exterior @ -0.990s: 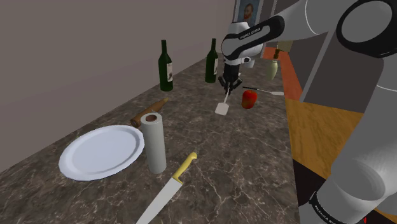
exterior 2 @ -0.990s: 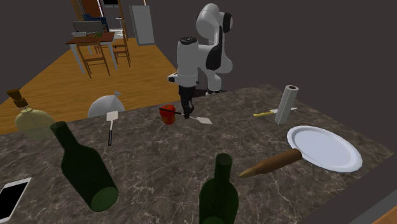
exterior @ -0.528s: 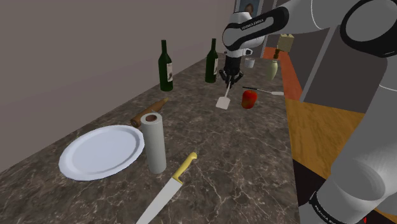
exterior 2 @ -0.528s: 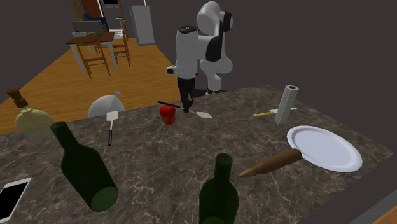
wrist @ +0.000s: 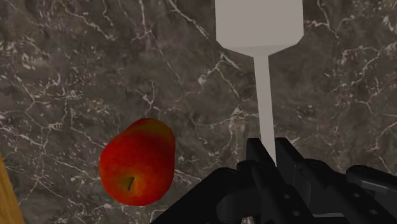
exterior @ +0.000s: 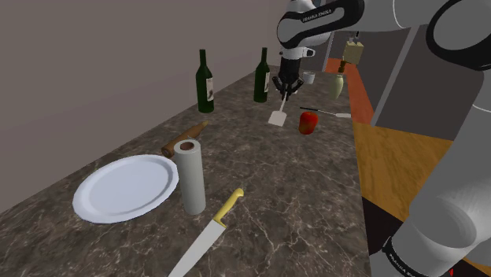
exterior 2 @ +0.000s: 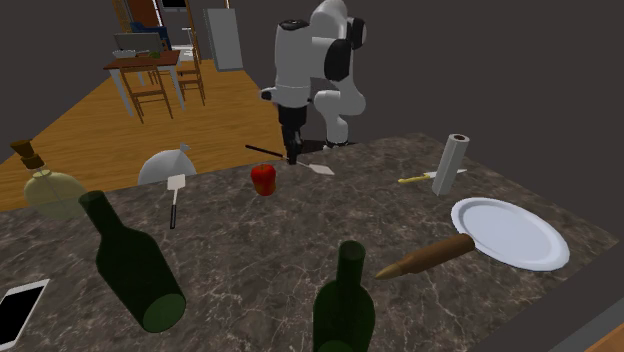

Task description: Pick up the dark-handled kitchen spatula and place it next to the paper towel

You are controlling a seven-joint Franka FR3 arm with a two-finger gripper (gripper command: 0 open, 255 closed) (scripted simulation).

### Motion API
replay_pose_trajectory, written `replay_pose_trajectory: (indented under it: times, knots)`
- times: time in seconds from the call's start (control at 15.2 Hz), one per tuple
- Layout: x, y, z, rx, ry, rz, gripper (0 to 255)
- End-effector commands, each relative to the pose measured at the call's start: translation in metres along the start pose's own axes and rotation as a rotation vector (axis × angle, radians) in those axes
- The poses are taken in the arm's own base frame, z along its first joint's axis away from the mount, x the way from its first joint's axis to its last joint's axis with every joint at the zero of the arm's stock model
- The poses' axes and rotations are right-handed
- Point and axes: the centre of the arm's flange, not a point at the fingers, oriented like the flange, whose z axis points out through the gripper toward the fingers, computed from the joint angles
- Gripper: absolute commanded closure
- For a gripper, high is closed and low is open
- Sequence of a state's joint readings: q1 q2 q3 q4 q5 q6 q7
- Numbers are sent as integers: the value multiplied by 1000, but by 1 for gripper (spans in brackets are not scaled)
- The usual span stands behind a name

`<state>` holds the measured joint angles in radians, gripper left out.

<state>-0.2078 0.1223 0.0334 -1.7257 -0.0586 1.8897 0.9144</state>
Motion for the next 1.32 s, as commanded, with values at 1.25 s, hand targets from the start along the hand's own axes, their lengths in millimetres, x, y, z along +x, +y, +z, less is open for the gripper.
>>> replay_pose_trajectory:
  times: [1.25]
  knots:
    - [7,-2,-110,0,0,0,255]
